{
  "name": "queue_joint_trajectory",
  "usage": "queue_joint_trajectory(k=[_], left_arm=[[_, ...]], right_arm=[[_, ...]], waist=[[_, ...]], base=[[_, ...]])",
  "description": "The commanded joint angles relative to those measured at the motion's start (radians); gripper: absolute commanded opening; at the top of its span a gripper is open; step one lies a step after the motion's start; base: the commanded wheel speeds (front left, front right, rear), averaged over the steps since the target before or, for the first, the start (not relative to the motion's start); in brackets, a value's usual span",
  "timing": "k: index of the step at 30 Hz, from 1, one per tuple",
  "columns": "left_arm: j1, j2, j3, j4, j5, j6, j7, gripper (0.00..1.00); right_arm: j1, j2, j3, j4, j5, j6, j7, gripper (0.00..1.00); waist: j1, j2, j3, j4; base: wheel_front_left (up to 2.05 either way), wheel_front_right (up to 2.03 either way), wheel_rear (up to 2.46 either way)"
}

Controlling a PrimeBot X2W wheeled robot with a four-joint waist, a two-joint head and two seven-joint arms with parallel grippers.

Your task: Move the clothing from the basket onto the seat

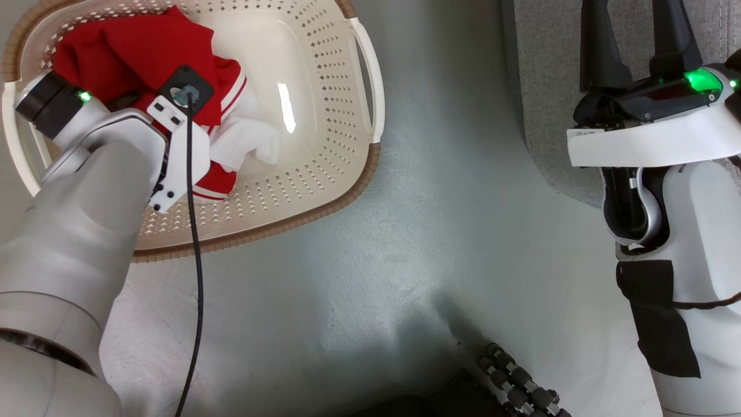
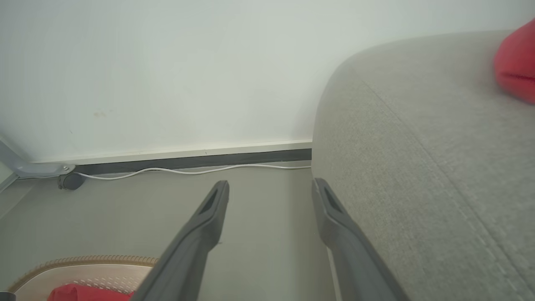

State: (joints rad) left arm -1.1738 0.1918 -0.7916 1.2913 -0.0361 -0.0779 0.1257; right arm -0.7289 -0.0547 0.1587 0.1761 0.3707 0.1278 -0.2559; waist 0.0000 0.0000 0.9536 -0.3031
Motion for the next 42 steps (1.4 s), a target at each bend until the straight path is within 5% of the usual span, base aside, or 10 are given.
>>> queue_joint_trajectory(k=[1, 7, 8, 9, 10, 22, 42], left_arm=[[-0.01, 0.029, 0.01, -0.006, -0.001, 0.01, 0.011, 1.0], [-0.007, 0.054, 0.002, -0.003, -0.007, 0.014, 0.056, 0.96], [-0.007, 0.056, 0.007, -0.003, -0.014, 0.015, 0.054, 0.63], [-0.007, 0.058, 0.006, -0.003, -0.016, 0.016, 0.051, 0.41], [-0.007, 0.058, 0.004, -0.003, -0.017, 0.014, 0.05, 0.02], [0.027, 0.018, -0.013, -0.002, -0.046, -0.02, -0.049, 0.0], [0.195, -0.126, 0.059, -0.032, -0.244, -0.051, -0.367, 0.0]], right_arm=[[0.022, 0.004, 0.012, -0.027, 0.01, 0.003, -0.006, 1.0], [0.02, 0.004, 0.015, -0.028, 0.012, 0.003, -0.006, 1.0], [0.019, 0.004, 0.015, -0.028, 0.012, 0.003, -0.006, 1.0], [0.019, 0.004, 0.015, -0.028, 0.011, 0.003, -0.006, 1.0], [0.019, 0.004, 0.014, -0.028, 0.01, 0.003, -0.006, 1.0], [0.025, 0.004, 0.001, -0.001, 0.002, 0.003, -0.006, 1.0], [0.146, 0.005, -0.091, 0.117, -0.121, 0.003, -0.006, 1.0]], waist=[[0.0, 0.0, 0.003, -0.001], [0.0, 0.0, 0.005, -0.007], [0.0, 0.0, 0.005, -0.008], [0.0, 0.0, 0.003, -0.008], [0.0, 0.0, 0.002, -0.008], [0.0, 0.0, -0.052, 0.015], [0.0, 0.0, -0.381, 0.132]], base=[[0.0, 0.0, 0.0], [0.0, 0.0, 0.0], [0.0, 0.0, 0.0], [0.0, 0.0, 0.0], [0.0, 0.0, 0.0], [0.0, 0.0, 0.0], [0.0, 0.0, 0.0]])
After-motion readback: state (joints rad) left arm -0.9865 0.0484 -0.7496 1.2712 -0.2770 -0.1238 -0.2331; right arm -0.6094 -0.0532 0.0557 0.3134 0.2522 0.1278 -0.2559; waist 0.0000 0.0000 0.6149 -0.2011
